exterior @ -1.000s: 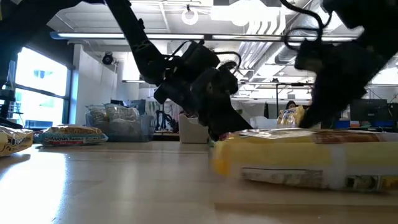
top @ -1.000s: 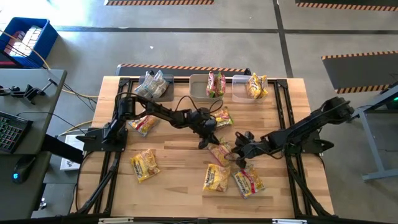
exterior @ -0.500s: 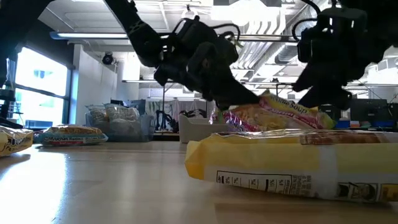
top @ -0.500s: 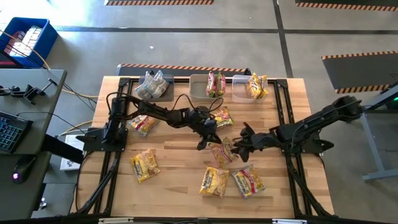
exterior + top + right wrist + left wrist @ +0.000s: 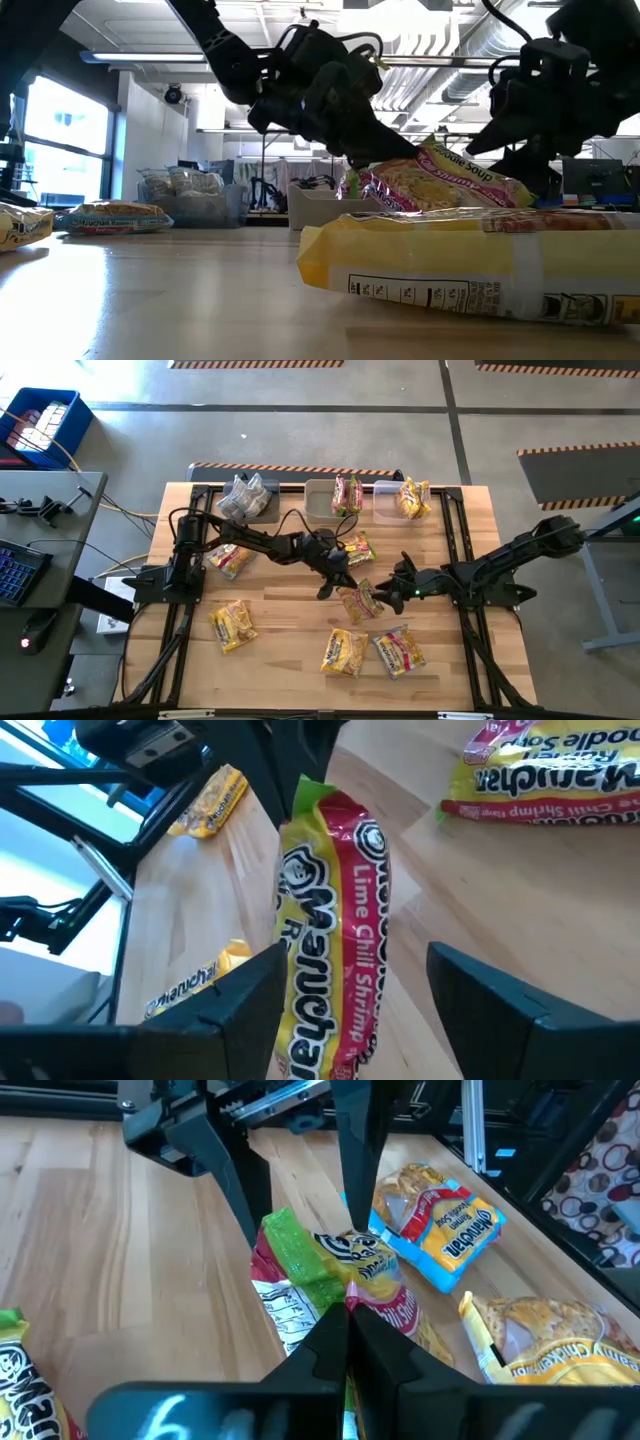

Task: Sort Maruchan noodles
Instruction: Put the bottom green noodle pack into the gray bin

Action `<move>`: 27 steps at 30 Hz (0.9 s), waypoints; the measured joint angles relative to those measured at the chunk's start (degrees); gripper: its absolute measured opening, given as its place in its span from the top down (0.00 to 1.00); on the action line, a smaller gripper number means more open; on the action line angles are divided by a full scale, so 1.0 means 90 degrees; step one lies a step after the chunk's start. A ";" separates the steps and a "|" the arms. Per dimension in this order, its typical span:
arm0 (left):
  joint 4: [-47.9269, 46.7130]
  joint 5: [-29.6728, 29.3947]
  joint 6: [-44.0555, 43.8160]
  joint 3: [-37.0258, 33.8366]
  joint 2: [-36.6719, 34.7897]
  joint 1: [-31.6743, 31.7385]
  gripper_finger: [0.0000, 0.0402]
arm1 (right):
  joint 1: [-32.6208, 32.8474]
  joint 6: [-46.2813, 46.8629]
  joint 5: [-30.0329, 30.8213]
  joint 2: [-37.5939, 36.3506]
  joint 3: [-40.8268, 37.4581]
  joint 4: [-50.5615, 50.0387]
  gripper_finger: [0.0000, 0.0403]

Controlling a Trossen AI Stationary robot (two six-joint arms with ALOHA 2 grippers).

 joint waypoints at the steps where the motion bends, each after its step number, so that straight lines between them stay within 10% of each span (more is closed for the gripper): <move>1: 0.0017 -0.0004 -0.0001 0.0000 0.0000 0.0000 1.00 | 0.0000 -0.0009 0.0020 0.0000 0.0000 0.0022 0.42; 27: 0.0456 -0.0024 -0.0174 0.0000 0.0000 0.0115 1.00 | 0.0002 -0.0442 -0.0283 0.2062 -0.0005 0.2716 0.46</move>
